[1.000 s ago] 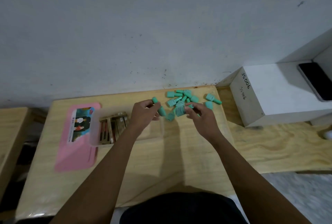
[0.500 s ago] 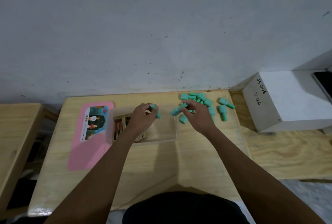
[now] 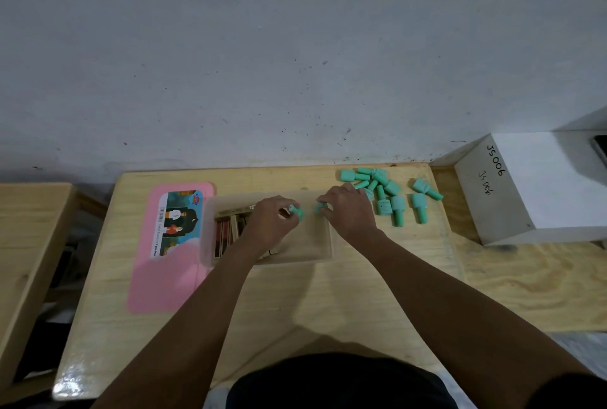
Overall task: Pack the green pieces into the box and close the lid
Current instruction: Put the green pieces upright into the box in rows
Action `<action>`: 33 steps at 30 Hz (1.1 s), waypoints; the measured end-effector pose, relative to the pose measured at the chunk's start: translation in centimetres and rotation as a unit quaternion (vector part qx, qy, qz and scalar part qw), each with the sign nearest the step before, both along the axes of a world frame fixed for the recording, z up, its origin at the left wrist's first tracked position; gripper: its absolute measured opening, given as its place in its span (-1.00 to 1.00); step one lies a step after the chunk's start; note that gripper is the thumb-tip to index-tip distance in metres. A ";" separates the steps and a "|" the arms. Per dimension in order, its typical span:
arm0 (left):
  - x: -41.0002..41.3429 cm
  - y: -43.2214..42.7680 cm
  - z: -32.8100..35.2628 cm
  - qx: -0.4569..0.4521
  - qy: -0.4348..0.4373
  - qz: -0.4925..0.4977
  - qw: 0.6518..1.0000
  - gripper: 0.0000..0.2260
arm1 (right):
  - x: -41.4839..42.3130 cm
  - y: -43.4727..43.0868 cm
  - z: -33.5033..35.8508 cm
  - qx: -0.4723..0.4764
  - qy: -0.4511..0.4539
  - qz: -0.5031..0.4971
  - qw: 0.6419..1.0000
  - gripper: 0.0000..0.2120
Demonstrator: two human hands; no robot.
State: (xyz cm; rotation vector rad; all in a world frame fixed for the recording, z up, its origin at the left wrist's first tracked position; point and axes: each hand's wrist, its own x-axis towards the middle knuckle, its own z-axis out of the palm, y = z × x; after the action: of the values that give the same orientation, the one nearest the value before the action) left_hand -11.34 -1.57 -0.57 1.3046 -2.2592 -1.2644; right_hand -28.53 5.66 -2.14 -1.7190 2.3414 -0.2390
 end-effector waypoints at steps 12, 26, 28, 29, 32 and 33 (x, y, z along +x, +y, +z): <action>-1.5 -1.0 -1.9 -0.058 -0.058 -0.100 0.992 -0.76 | 0.2 0.5 -0.6 -0.045 0.045 -0.035 0.997 -0.70; -3.6 -0.5 -4.2 -0.079 -0.051 -0.077 0.993 -0.80 | -0.9 1.4 -1.3 -0.066 -0.071 -0.101 0.990 -0.74; -3.7 -0.1 -4.5 -0.080 -0.035 -0.041 0.995 -0.81 | -0.7 1.5 -1.5 -0.077 -0.074 -0.107 0.989 -0.75; -3.7 0.0 -4.5 -0.080 -0.027 -0.025 0.996 -0.81 | -0.6 1.5 -1.6 -0.082 -0.074 -0.108 0.988 -0.76; -3.9 0.2 -4.4 -0.074 -0.017 0.005 0.997 -0.80 | -0.5 1.6 -1.7 -0.086 -0.085 -0.115 0.986 -0.76; -4.0 0.2 -4.4 -0.071 -0.016 0.011 0.997 -0.79 | -0.6 1.7 -1.7 -0.085 -0.090 -0.114 0.986 -0.75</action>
State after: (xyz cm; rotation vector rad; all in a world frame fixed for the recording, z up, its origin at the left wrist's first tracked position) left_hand -15.31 -1.35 -5.02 1.3040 -2.3035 -1.0598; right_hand -29.08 7.34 -3.86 -1.4249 2.4381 -0.6248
